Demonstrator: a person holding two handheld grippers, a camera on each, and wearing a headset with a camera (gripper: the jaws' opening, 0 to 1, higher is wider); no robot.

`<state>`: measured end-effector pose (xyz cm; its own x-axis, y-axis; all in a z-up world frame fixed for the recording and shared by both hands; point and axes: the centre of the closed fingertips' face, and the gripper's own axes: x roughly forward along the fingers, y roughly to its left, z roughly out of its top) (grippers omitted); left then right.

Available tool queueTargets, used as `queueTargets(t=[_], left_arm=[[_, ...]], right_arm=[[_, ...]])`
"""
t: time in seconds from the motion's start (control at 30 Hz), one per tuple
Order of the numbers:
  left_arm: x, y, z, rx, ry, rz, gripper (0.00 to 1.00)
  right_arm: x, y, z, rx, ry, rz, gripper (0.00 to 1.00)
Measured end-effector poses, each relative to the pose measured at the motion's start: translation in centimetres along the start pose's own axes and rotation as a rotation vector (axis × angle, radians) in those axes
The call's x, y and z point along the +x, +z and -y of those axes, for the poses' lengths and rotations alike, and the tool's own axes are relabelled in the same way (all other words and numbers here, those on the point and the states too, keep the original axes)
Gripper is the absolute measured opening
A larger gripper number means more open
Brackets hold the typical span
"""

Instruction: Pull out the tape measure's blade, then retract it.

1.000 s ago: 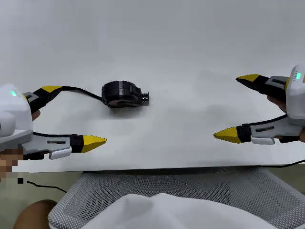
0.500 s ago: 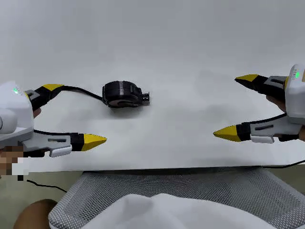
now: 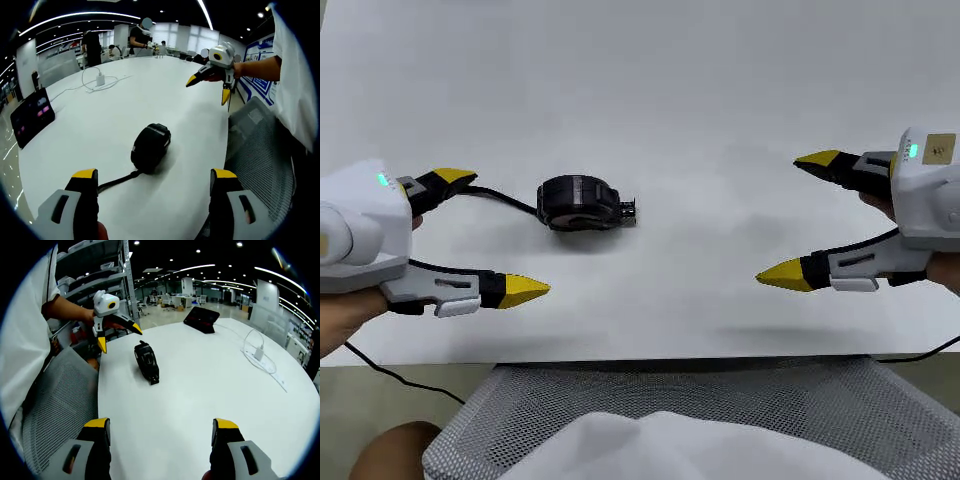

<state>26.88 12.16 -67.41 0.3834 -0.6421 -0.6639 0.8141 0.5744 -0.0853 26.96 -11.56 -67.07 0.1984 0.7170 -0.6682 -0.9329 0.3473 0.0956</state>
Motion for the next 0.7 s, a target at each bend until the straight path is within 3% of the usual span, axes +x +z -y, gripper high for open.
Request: queueTargets(t=[0.27, 0.7], left_arm=[[0.8, 0.1, -0.4, 0.03, -0.011, -0.008, 0.86], [2.2, 0.3, 0.0, 0.066, -0.038, -0.015, 0.84]], right_arm=[[1.1, 0.3, 0.2, -0.013, 0.021, 0.005, 0.82], [3.4, 0.3, 0.0, -0.027, 0.049, 0.011, 0.82]])
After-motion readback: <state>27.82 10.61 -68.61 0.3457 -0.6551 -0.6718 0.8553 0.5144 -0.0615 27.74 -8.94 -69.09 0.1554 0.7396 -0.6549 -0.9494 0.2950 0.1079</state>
